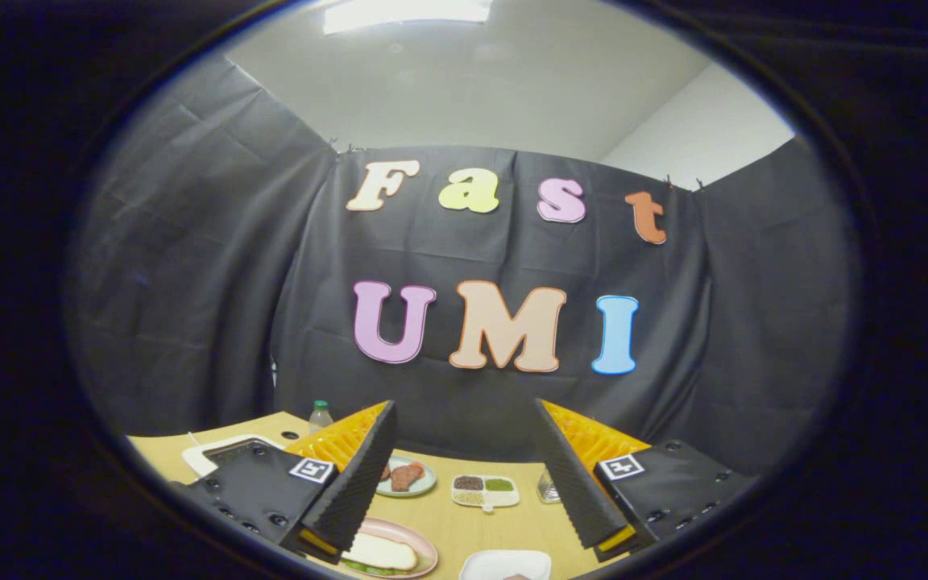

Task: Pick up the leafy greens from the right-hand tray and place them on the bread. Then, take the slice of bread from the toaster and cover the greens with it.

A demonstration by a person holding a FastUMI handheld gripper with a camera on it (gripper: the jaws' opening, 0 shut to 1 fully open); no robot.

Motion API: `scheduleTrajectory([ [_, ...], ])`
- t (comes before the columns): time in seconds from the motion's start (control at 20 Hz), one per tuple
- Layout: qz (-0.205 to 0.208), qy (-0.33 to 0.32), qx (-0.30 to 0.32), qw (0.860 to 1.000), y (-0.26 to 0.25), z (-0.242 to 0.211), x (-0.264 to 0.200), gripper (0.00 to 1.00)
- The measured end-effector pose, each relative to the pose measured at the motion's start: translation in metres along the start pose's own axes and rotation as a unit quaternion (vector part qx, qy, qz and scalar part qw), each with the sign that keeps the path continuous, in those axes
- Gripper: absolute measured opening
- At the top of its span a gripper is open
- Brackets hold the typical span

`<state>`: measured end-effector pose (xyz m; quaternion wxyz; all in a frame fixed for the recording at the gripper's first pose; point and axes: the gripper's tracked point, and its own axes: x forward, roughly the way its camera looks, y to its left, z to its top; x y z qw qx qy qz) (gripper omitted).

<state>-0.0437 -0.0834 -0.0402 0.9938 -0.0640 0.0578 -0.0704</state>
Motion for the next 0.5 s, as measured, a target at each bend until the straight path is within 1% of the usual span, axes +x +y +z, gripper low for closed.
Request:
scheduleTrajectory([
  [0.5,-0.003,-0.01,0.008,1.0,0.0033,0.0082,0.0001,1.0],
])
